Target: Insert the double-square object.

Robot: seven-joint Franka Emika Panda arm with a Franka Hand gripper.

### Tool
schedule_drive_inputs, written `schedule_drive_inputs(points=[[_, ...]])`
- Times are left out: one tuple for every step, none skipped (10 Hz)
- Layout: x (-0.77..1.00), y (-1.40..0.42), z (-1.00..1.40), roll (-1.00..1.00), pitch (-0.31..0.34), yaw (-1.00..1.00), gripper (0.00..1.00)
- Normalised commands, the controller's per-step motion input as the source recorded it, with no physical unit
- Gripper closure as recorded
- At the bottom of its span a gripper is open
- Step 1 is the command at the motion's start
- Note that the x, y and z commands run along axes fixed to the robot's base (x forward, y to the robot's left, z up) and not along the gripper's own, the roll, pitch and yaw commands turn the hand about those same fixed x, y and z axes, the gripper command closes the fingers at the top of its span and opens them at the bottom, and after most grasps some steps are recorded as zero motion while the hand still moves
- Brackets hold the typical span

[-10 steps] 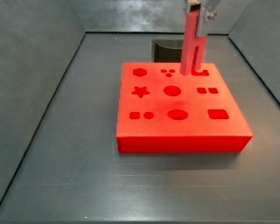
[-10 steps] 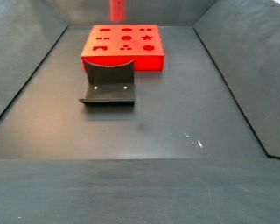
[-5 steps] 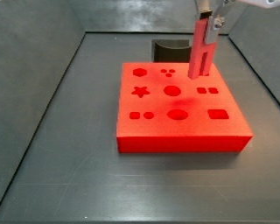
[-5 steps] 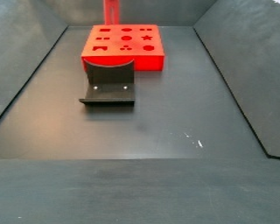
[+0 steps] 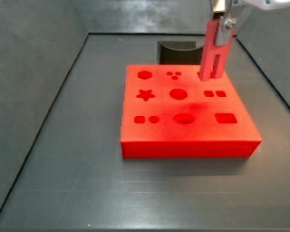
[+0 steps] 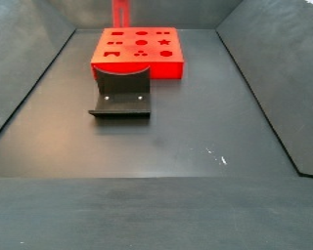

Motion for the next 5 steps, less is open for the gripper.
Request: schedule_drive_inputs(points=[[0.53, 0.0, -0.11, 0.14, 0.067, -0.47, 1.0], [0.72, 0.0, -0.21, 0.2, 0.139, -0.24, 1.0], [0.77, 0.0, -0.22, 0.22, 0.191, -0.14, 1.0], [0.8, 0.0, -0.21, 0.23, 0.229, -0.09, 1.0], [0.67, 0.0, -0.2, 0.23, 0.283, -0.13, 1.0]])
